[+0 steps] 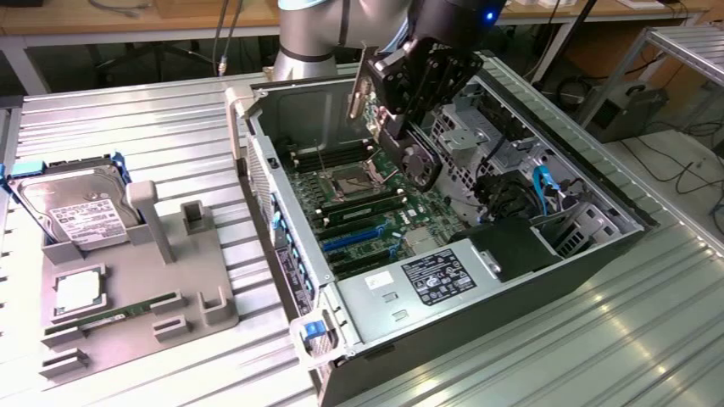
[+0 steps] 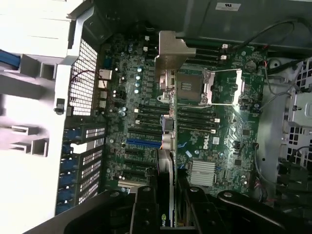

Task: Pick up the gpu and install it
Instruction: 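Insert the gpu into the slot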

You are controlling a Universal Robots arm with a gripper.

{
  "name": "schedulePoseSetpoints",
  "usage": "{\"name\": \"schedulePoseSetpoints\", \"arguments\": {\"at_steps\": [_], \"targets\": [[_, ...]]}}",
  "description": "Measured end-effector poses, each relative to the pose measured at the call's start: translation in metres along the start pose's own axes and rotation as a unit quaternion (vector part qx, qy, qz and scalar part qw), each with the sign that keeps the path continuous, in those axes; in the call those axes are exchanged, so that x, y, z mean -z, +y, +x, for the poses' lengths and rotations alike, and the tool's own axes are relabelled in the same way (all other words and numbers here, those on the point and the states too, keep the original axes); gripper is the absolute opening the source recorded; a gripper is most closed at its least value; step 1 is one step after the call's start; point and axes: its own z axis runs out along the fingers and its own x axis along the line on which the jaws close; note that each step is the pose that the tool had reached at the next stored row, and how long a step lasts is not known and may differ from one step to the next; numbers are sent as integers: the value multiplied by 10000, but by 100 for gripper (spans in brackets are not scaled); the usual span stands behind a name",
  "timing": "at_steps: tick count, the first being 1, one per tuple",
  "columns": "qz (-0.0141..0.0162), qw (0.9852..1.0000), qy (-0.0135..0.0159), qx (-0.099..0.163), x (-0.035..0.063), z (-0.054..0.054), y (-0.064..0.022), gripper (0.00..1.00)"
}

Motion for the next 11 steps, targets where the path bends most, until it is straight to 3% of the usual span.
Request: {"name": "schedulePoseSetpoints", "arguments": {"at_steps": [3, 4, 5, 6, 8, 11], "targets": [[-3, 9998, -127, 123, 0, 0, 0, 26], [-6, 9997, -182, 170, 0, 0, 0, 26], [-11, 9994, -255, 254, 0, 0, 0, 26], [-11, 9991, -282, 330, 1, 0, 0, 26], [-8, 9984, -294, 477, -2, -1, 0, 26], [-3, 9966, -273, 776, -20, 0, -2, 26]]}}
